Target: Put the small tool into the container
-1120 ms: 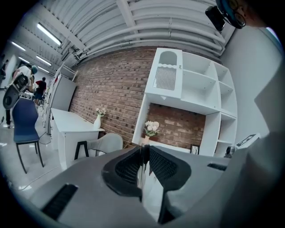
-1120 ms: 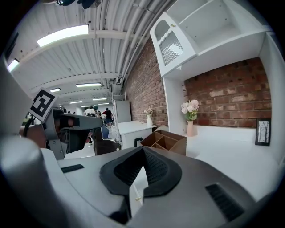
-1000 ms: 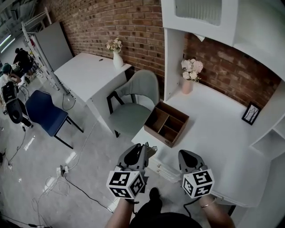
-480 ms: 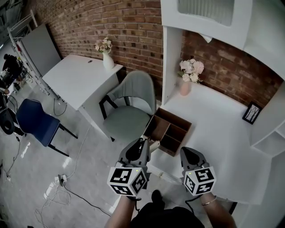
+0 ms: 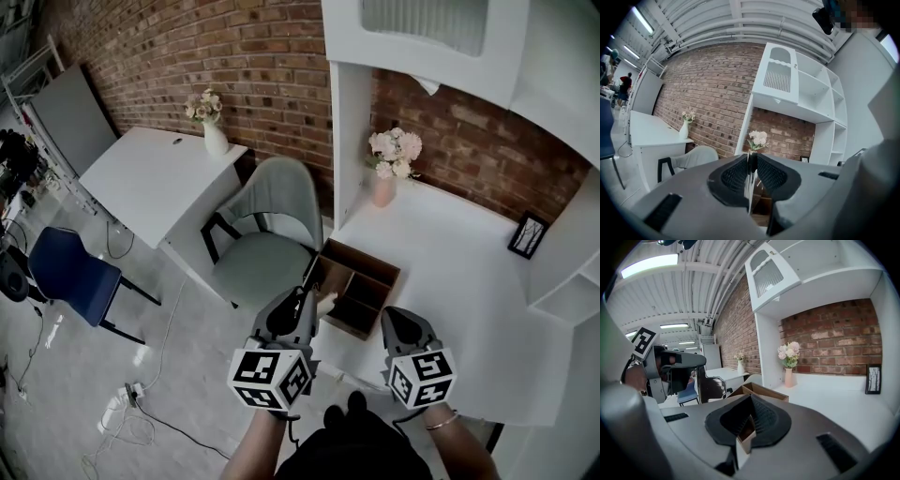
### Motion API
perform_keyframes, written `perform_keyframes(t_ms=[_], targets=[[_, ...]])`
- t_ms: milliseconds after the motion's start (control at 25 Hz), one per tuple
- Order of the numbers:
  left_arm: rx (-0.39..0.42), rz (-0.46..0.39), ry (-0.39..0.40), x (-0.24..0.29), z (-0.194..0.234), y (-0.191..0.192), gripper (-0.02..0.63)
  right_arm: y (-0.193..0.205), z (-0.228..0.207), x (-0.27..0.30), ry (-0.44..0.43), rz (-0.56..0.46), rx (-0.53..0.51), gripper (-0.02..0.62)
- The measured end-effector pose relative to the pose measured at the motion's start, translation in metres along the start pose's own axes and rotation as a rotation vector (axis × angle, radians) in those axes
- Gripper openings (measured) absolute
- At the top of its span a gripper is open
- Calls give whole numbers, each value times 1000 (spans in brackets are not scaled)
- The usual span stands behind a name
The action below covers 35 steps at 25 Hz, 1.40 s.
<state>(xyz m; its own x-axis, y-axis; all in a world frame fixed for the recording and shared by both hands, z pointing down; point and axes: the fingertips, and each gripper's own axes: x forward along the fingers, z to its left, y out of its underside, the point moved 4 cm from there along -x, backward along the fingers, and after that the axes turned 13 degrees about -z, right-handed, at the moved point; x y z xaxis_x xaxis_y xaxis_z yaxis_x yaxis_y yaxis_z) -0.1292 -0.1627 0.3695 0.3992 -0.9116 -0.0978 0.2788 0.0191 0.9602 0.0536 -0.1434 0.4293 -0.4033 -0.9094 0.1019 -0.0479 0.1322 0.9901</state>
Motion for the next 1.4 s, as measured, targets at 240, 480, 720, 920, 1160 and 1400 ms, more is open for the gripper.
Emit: perform_keyframes(t_ms=[240, 480, 720, 920, 1160, 1400], targets=[[1, -3, -10, 22, 2, 0, 67, -2, -9, 17, -22, -2, 7, 3], [-14, -4, -22, 41, 8, 1, 67, -2, -14, 32, -45, 8, 3, 3], [-22, -3, -26, 64, 12, 4, 67, -2, -22, 43, -61, 18, 6, 3], [-13, 12, -35, 80, 15, 12, 67, 0, -30, 51, -68, 26, 12, 3], [-19, 28, -46, 85, 17, 21, 67, 2, -35, 58, -74, 31, 17, 3], [-36, 44, -75, 82, 23, 34, 67, 6, -37, 61, -76, 43, 18, 3]])
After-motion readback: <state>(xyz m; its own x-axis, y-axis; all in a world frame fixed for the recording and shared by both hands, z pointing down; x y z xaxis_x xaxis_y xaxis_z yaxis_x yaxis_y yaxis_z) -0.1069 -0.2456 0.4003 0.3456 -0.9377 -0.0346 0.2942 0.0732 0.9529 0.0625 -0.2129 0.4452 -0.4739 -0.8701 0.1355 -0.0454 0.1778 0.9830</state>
